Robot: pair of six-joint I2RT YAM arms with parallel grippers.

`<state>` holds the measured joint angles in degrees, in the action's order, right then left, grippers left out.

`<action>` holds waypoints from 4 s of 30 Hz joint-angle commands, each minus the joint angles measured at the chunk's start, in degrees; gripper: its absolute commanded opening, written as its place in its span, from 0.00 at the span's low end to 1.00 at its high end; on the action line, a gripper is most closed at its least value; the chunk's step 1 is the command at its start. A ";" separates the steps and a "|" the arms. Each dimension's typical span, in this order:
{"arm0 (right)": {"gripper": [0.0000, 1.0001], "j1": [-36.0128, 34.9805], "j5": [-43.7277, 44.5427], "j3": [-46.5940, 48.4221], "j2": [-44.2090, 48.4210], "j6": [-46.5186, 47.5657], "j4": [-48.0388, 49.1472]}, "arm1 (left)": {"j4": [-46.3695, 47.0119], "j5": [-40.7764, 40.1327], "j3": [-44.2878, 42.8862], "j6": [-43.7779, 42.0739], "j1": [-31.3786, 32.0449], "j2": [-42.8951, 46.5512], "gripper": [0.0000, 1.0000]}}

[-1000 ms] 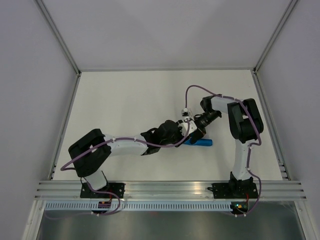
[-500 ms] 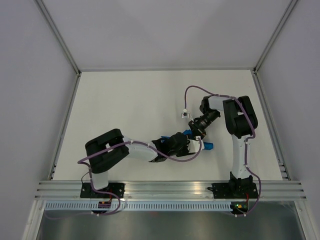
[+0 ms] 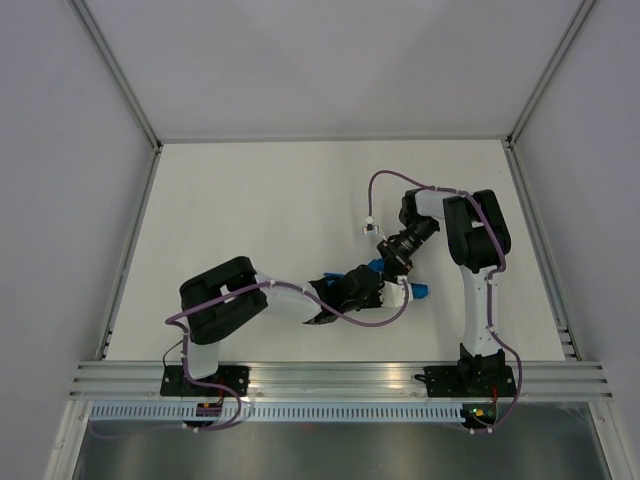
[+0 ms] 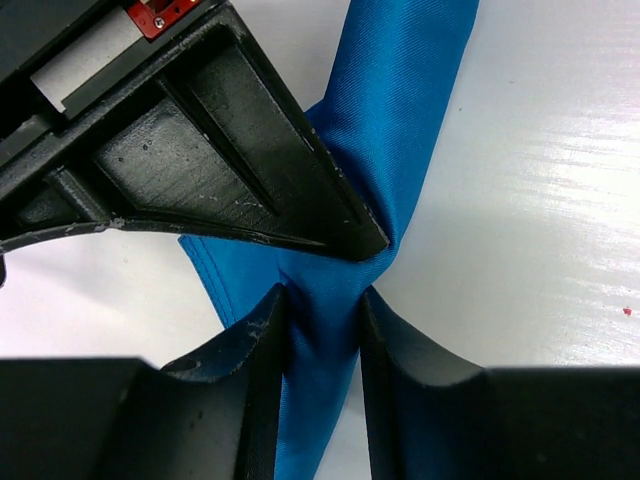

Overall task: Fold the napkin, place the utensils inside, and roll it up
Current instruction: Roll the napkin with the utensil

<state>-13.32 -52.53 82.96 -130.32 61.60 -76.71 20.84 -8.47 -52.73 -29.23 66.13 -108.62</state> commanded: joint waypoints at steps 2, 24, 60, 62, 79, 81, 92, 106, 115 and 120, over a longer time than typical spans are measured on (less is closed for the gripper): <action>0.39 0.49 6.40 1.68 -1.61 4.67 7.28 | -7.21 6.35 -0.79 0.49 0.23 -3.53 0.13; 0.65 15.87 6.04 -11.49 36.44 -30.49 44.36 | -30.67 28.67 -17.48 13.40 -9.78 -8.36 0.06; 0.68 -13.04 31.52 -58.34 61.24 -11.07 73.62 | -59.25 58.04 -46.59 25.19 -22.53 -32.27 0.10; 0.68 -14.35 33.10 -59.14 60.89 -10.72 74.42 | -59.34 58.22 -46.67 25.19 -22.53 -32.44 0.10; 0.33 -18.93 35.58 -52.38 52.19 -7.82 65.03 | -61.45 60.94 -47.20 22.91 -23.32 -30.52 0.29; 0.30 -18.93 34.78 -51.24 50.96 -7.82 62.39 | -61.01 59.63 -47.55 23.60 -23.85 -29.38 0.38; 0.27 -17.09 25.03 -38.50 41.31 -5.18 44.65 | -50.38 53.13 -46.59 34.59 -28.42 -17.78 0.46; 0.26 -8.22 12.55 -14.34 19.17 6.06 17.05 | -24.11 20.52 -16.66 44.44 -33.34 9.35 0.44; 0.26 -5.49 10.35 -1.41 6.76 9.76 7.55 | 4.87 7.00 12.90 44.19 -27.83 29.41 0.45; 0.26 -5.22 10.70 3.95 2.71 9.85 4.82 | 6.76 1.62 15.29 29.87 -17.02 29.88 0.47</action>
<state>-18.79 -43.94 84.38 -123.68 67.57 -71.29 19.00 -1.17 -37.43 9.96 44.14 -78.24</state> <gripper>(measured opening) 0.322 0.468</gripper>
